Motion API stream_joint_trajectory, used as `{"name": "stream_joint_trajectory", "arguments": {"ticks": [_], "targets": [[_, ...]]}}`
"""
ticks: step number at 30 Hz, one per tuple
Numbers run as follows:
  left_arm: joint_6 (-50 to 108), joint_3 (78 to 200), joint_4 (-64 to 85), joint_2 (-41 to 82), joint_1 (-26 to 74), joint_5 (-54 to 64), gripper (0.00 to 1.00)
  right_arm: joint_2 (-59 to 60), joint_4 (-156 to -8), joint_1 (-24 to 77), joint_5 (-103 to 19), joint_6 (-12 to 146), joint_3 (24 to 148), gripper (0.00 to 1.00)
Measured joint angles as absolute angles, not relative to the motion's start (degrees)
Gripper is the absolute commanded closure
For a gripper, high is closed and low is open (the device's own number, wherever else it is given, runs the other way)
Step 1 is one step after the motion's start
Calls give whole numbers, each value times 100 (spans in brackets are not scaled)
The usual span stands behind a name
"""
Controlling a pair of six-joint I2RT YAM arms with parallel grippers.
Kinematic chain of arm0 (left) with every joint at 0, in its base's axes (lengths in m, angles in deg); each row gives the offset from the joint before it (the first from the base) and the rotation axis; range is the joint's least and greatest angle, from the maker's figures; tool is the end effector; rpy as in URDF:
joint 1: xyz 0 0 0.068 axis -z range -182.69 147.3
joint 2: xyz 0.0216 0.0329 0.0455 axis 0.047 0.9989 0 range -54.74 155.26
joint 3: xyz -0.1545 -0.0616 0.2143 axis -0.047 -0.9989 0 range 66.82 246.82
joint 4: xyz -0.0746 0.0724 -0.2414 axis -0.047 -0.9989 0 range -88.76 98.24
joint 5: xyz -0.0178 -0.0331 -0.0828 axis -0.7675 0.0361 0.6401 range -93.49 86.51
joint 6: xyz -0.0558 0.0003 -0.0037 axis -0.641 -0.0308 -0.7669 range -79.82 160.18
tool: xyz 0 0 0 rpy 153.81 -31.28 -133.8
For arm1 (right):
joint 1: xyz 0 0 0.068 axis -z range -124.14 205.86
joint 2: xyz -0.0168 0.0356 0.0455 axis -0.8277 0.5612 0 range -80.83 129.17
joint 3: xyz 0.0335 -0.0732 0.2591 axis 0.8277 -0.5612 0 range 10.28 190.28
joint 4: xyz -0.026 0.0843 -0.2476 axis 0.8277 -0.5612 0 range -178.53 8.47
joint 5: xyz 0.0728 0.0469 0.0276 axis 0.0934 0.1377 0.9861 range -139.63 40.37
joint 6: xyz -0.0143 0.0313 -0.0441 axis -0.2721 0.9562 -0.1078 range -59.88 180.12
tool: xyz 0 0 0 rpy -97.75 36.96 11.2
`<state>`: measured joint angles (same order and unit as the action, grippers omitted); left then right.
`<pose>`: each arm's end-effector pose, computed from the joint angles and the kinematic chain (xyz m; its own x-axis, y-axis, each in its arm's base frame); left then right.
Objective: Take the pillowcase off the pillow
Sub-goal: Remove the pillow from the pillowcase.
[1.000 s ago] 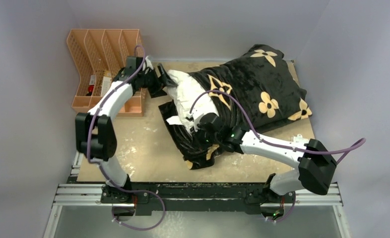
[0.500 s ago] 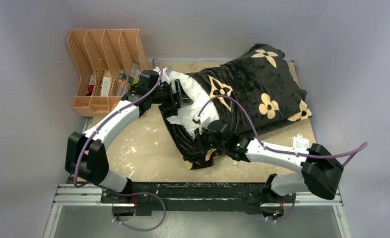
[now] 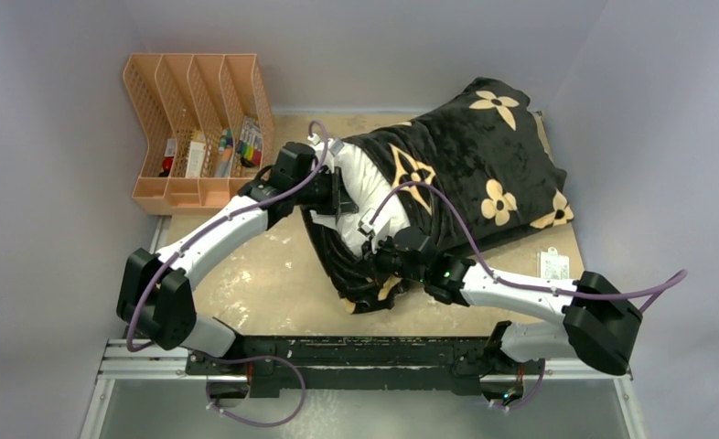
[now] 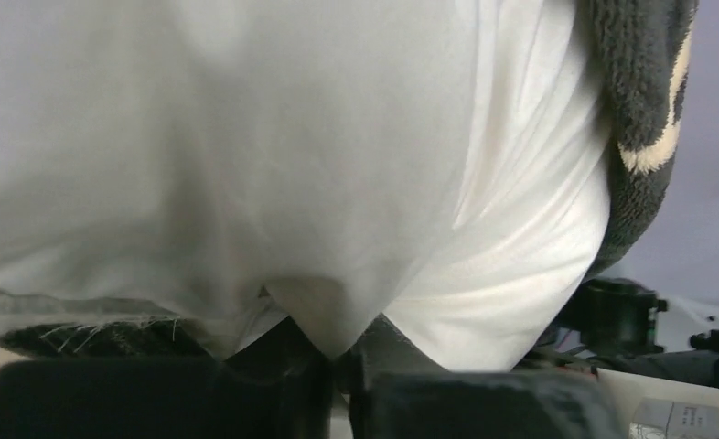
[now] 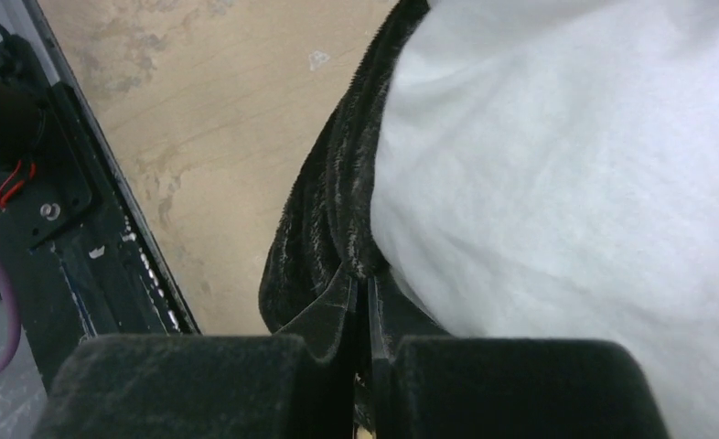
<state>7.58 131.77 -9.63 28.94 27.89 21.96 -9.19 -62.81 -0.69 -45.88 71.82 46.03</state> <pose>0.2768 -0.1828 0.2871 -0.8399 -0.0687 -0.5384 0.3608 0.6704 -0.6484 0.1521 0.2348 0.2335 -0.3353 -0.1402 -0.9316 -0.8159 0.5376 0.2128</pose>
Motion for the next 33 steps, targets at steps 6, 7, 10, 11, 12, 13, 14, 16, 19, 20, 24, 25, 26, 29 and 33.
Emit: {"name": "stream_joint_trajectory", "arguments": {"ticks": [6, 7, 10, 11, 12, 13, 14, 16, 19, 20, 24, 25, 26, 29, 33], "targets": [[799, 13767, -1383, 3184, 2816, 1873, 100, -974, -6071, -69, -4089, 6835, 4424, 100], [760, 13972, -1466, 3331, 2805, 1877, 100, -1000, -6032, -69, -4022, 6697, 4384, 100], [557, 14630, -1862, 3781, 2680, 1969, 100, -1015, -6029, -89, -3891, 6201, 4380, 100], [447, 14849, -1982, 3914, 2599, 2052, 100, -1011, -6069, -117, -3858, 5978, 4389, 100], [301, 15013, -2041, 4013, 2499, 2172, 100, -1000, -6099, -150, -3856, 5825, 4402, 100], [119, 15109, -2034, 4072, 2383, 2301, 100, -985, -6130, -190, -3862, 5661, 4426, 100], [-90, 15170, -2017, 4107, 2239, 2465, 100, -969, -6161, -225, -3875, 5514, 4465, 100], [-436, 15246, -1997, 4142, 1970, 2710, 100, -952, -6187, -273, -3919, 5289, 4546, 100], [-783, 15496, -2015, 4249, 1688, 2994, 100, -965, -6113, -290, -3960, 4999, 4612, 100], [-868, 15625, -2026, 4299, 1648, 3071, 100, -965, -6104, -290, -3982, 4909, 4642, 100], [-1002, 15843, -2021, 4378, 1627, 3186, 100, -873, -6213, -290, -4017, 4669, 4835, 100], [-1008, 15848, -2023, 4378, 1616, 3210, 100, -812, -6224, -292, -4019, 4655, 4885, 100], [-1002, 15850, -2036, 4378, 1598, 3235, 89, -755, -6169, -301, -4048, 4664, 4898, 100], [-814, 15850, -2141, 4373, 1550, 3239, 58, -825, -5800, -358, -4266, 4856, 4660, 100], [-195, 15421, -1923, 3989, 1388, 3064, 47, -1013, -5468, -550, -4505, 5368, 4067, 100]]}}
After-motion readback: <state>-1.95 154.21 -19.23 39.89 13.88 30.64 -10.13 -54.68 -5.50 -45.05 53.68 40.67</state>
